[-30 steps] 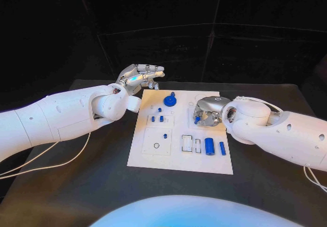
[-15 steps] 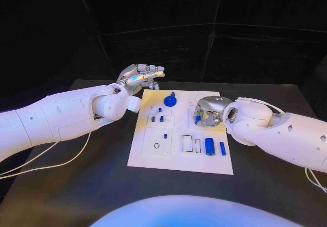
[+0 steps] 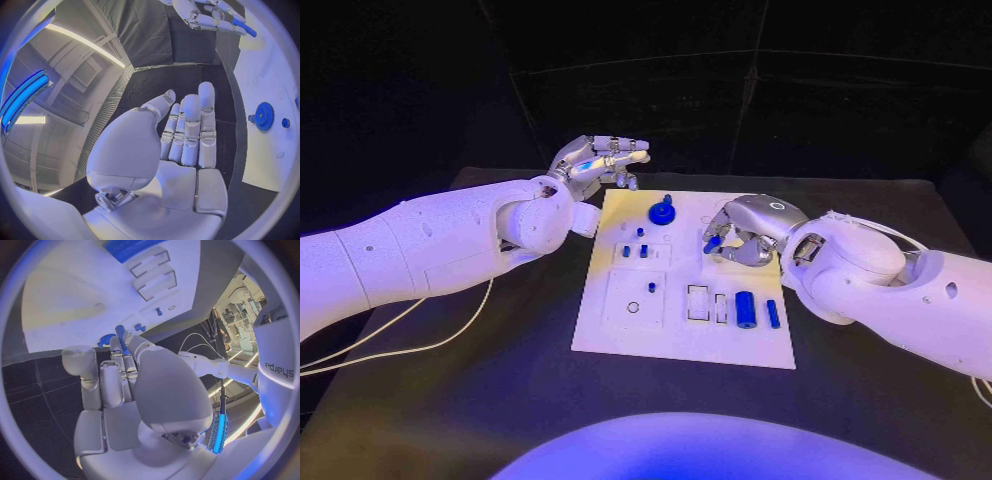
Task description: Assemble the parts on the task board
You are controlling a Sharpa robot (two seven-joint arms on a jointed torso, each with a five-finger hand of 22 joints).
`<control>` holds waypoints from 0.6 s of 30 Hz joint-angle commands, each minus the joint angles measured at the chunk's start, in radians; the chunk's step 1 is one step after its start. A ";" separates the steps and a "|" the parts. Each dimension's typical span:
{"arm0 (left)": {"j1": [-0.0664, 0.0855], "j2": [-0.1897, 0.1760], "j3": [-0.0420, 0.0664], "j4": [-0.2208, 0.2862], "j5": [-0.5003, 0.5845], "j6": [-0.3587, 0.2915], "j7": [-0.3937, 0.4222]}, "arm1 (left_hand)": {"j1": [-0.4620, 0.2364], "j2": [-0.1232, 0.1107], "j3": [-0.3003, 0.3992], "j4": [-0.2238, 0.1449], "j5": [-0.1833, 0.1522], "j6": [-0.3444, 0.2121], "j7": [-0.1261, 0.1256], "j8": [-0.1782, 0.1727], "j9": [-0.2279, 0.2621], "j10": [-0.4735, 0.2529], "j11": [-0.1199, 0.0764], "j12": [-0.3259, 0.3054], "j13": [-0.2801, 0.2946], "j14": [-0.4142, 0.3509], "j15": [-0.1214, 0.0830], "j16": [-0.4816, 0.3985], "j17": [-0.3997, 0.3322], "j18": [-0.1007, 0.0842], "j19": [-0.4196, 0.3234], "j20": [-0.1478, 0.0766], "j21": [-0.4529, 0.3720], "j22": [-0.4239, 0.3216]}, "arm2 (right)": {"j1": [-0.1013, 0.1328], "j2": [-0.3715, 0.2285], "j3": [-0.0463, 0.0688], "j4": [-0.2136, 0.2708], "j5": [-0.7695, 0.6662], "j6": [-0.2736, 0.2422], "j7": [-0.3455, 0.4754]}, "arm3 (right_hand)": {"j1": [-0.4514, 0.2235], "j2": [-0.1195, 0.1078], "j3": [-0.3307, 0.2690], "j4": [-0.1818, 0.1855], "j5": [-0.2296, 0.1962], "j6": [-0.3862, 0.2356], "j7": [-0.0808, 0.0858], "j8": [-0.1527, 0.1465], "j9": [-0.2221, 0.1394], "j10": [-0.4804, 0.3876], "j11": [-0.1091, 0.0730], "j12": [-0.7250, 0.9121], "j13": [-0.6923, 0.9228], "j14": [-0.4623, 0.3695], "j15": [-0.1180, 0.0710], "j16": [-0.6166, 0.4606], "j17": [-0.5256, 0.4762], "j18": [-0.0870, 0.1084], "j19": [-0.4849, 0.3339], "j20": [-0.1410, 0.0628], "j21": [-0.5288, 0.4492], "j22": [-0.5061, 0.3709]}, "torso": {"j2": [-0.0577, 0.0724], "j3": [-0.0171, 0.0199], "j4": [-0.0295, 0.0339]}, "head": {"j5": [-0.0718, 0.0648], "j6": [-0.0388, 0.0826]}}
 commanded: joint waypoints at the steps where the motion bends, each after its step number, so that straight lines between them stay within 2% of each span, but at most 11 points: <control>1: 0.002 0.001 0.001 -0.001 0.003 0.011 0.004 | 0.004 0.002 -0.005 -0.003 0.003 -0.007 0.002 0.005 -0.001 -0.009 0.000 0.005 0.001 -0.008 -0.001 0.000 -0.001 0.005 -0.008 0.001 -0.004 -0.001 | 0.002 0.014 0.001 0.031 0.014 -0.055 0.018 | 0.000 0.000 0.008 0.001 0.004 0.009 0.001 0.002 -0.002 0.007 -0.003 -0.006 0.001 0.047 -0.008 0.006 0.002 -0.006 0.004 -0.001 0.004 0.002 | 0.001 0.0008 0.0003 | 0.003 -0.002; 6: 0.002 0.006 0.001 -0.003 0.003 0.012 0.005 | 0.004 0.002 -0.005 -0.003 0.003 -0.007 0.002 0.005 -0.001 -0.009 0.000 0.005 0.001 -0.008 -0.001 0.000 -0.001 0.005 -0.008 0.001 -0.004 -0.001 | 0.000 0.072 -0.001 0.047 0.029 -0.029 0.033 | 0.000 -0.001 0.010 -0.001 0.005 0.009 0.001 0.002 -0.002 0.008 -0.003 -0.007 0.001 0.047 -0.008 0.006 0.002 -0.006 0.004 -0.001 0.004 0.002 | 0.000 -0.0004 0.0020 | 0.007 -0.006; 9: 0.002 0.009 0.001 -0.004 0.003 0.012 0.005 | 0.004 0.002 -0.005 -0.003 0.003 -0.007 0.002 0.005 -0.001 -0.009 0.000 0.005 0.001 -0.008 -0.001 0.000 -0.001 0.005 -0.008 0.001 -0.004 -0.001 | -0.003 0.112 -0.023 0.046 0.035 -0.010 0.050 | 0.000 -0.001 0.011 -0.001 0.005 0.009 0.001 0.002 -0.002 0.008 -0.003 -0.008 0.001 0.047 -0.008 0.006 0.001 -0.006 0.004 -0.001 0.004 0.001 | 0.001 0.0002 0.0014 | 0.011 -0.006; 13: 0.002 0.013 0.001 -0.006 0.003 0.012 0.005 | 0.004 0.002 -0.005 -0.003 0.003 -0.007 0.002 0.005 -0.001 -0.009 0.000 0.005 0.001 -0.008 -0.001 0.000 -0.001 0.005 -0.008 0.001 -0.004 -0.001 | -0.017 0.163 -0.044 0.024 0.039 0.022 0.073 | 0.001 -0.002 0.015 -0.005 0.007 0.008 0.002 0.000 -0.002 0.007 -0.002 -0.011 0.000 0.047 -0.008 0.006 0.002 -0.006 0.003 -0.001 0.003 -0.001 | 0.001 0.0008 0.0000 | 0.018 -0.009; 16: 0.002 0.014 0.001 -0.007 0.003 0.011 0.006 | 0.004 0.002 -0.005 -0.003 0.003 -0.007 0.002 0.005 -0.001 -0.009 0.000 0.005 0.001 -0.008 -0.001 0.000 -0.001 0.005 -0.008 0.001 -0.004 -0.001 | -0.029 0.189 -0.050 0.005 0.040 0.046 0.082 | 0.001 -0.003 0.017 -0.006 0.008 0.006 0.003 -0.001 -0.003 0.007 -0.001 -0.013 0.000 0.047 -0.007 0.006 0.001 -0.006 0.003 -0.002 0.003 -0.001 | 0.001 -0.0006 0.0000 | 0.023 -0.011; 18: 0.002 0.015 0.001 -0.008 0.003 0.010 0.007 | 0.004 0.002 -0.005 -0.003 0.003 -0.007 0.002 0.005 -0.001 -0.009 0.000 0.005 0.001 -0.008 -0.001 0.000 -0.001 0.005 -0.008 0.001 -0.004 -0.001 | -0.036 0.204 -0.052 -0.007 0.040 0.062 0.085 | 0.000 -0.003 0.018 -0.007 0.008 0.006 0.003 -0.002 -0.003 0.006 -0.001 -0.014 0.000 0.047 -0.007 0.005 0.000 -0.006 0.003 -0.001 0.004 0.000 | 0.001 -0.0001 -0.0014 | 0.026 -0.013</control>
